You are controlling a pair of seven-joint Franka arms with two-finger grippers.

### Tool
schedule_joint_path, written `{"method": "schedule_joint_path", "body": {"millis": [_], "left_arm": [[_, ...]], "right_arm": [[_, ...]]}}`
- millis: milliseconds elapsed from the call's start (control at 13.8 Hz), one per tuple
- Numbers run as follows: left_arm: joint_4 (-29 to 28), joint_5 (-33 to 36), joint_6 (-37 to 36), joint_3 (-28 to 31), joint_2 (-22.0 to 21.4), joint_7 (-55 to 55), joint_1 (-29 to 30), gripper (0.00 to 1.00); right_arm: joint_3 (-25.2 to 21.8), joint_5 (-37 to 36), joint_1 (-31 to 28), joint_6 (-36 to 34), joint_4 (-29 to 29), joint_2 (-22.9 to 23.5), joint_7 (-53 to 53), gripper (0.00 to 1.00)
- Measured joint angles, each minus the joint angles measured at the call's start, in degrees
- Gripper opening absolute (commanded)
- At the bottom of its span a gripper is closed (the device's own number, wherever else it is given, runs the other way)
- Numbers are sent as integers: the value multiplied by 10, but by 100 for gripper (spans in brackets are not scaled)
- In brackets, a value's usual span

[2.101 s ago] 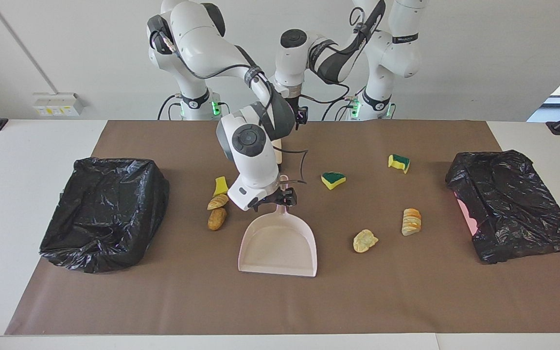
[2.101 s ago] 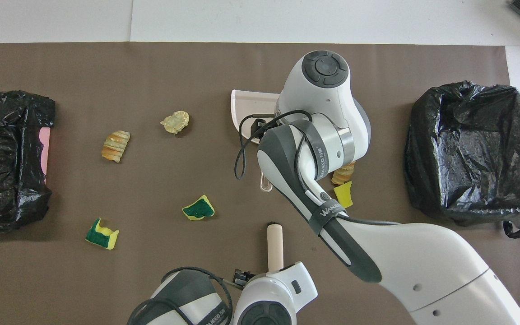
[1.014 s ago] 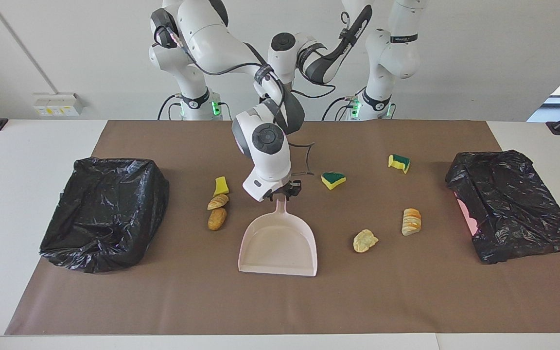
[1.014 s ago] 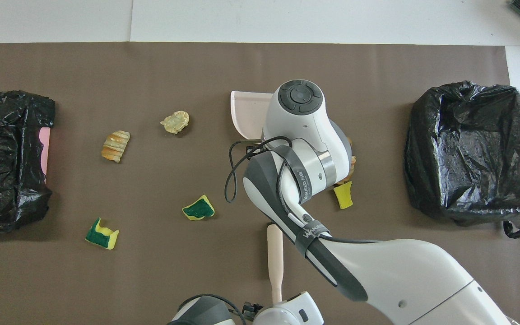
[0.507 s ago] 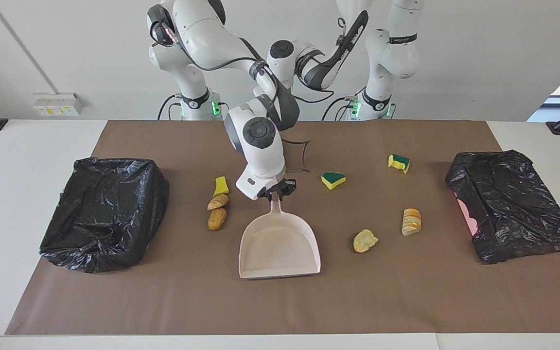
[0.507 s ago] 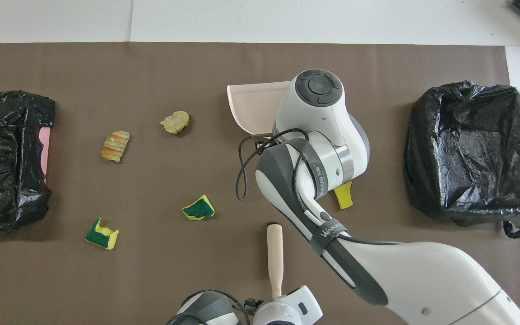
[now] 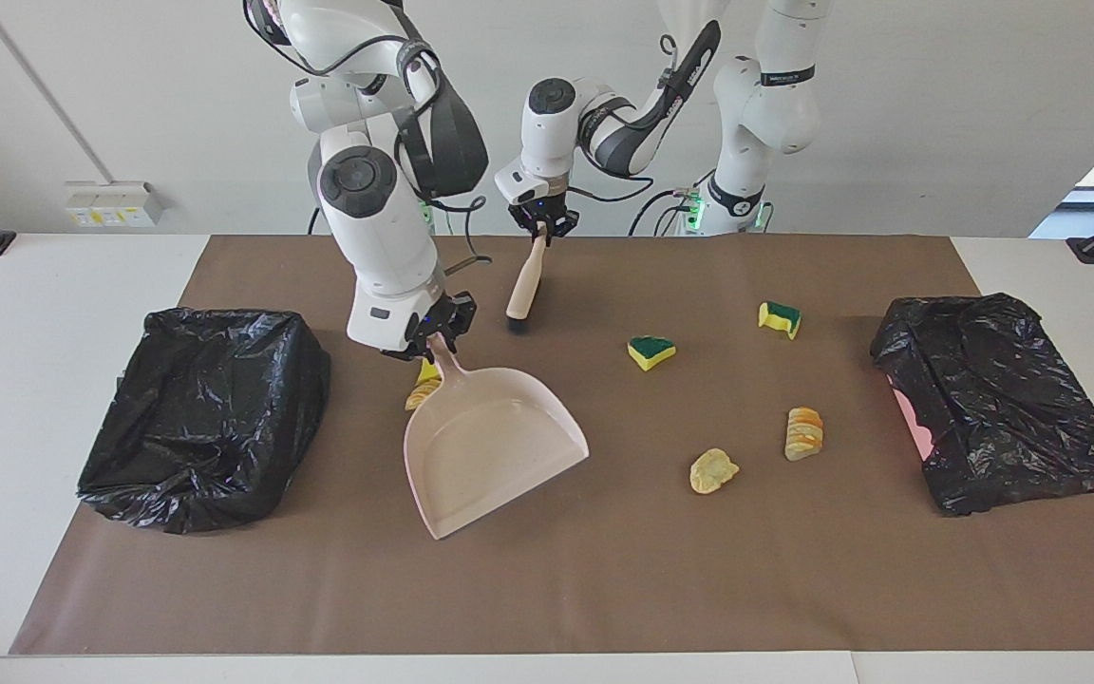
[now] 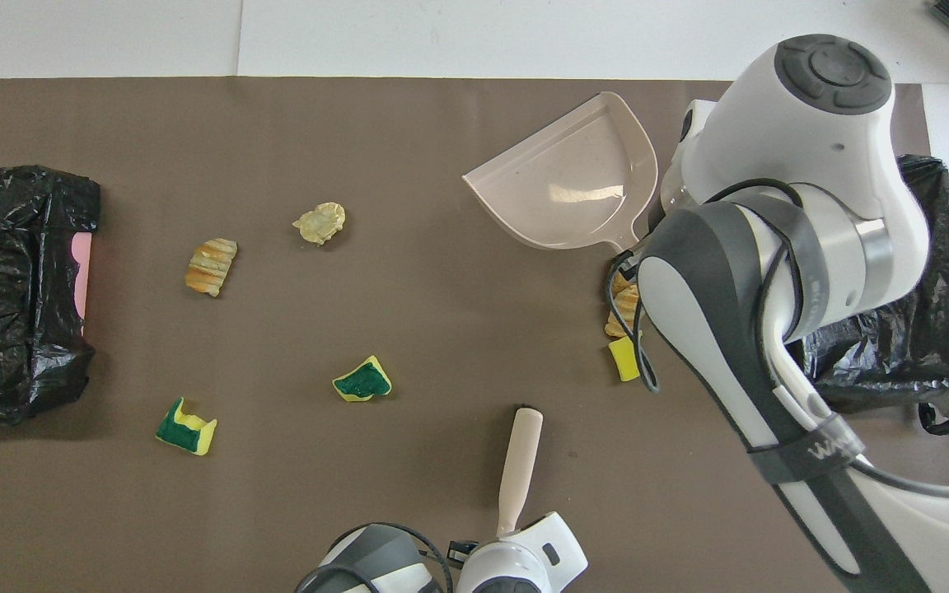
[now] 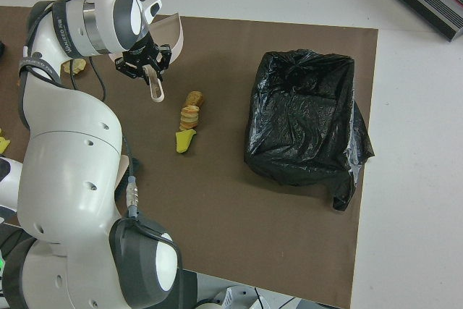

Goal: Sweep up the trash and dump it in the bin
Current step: 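Place the dustpan with the right gripper while the left gripper grasps the brush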

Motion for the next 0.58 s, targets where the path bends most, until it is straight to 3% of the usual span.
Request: {"method": "schedule_joint_path", "body": {"millis": [362, 580], "left_arm": [[88, 32, -147, 9, -19, 1, 90, 0], [103, 68, -165, 11, -28, 2, 178, 0]], "right_arm": [[0, -43, -23, -28, -29, -34, -208, 0], [1, -66, -20, -19, -90, -53, -280, 0]]}}
